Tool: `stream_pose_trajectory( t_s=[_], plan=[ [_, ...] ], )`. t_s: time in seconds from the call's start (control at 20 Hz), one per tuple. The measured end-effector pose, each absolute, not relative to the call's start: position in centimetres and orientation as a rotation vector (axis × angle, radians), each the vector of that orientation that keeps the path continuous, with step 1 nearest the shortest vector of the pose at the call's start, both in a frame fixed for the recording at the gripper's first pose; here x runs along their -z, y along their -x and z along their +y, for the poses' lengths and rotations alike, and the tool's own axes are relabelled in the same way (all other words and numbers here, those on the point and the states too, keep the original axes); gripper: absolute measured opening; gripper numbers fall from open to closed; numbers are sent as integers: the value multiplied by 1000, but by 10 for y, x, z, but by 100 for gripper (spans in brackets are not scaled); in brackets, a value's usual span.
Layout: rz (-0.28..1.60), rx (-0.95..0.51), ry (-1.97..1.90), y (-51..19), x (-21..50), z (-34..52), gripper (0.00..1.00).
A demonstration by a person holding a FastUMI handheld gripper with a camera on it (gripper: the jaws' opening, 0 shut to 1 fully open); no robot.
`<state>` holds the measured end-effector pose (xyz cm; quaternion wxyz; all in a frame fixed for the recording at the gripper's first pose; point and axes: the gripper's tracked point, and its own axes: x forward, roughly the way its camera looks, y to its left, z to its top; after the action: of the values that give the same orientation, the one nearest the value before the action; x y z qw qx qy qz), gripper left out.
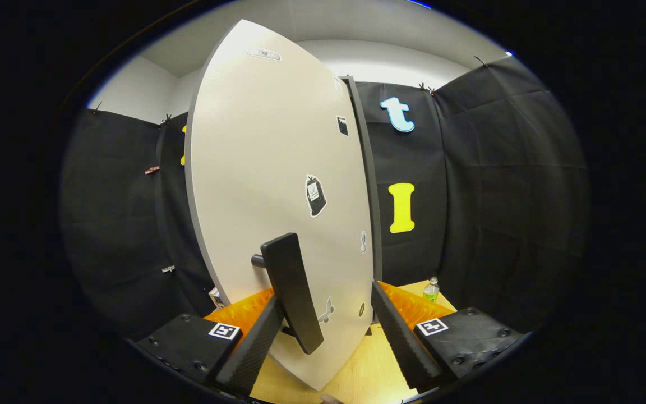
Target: Open the shoe cabinet door, grab the shoes and put them into the shoe cabinet, then close the shoe cabinet door.
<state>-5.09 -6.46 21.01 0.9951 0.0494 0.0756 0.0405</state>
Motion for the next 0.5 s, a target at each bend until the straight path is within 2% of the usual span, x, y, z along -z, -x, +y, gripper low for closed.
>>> stream_pose_trajectory(
  t_s=[0.5],
  plan=[
    [153,-167,-106,32,-198,5,98]
  ],
)
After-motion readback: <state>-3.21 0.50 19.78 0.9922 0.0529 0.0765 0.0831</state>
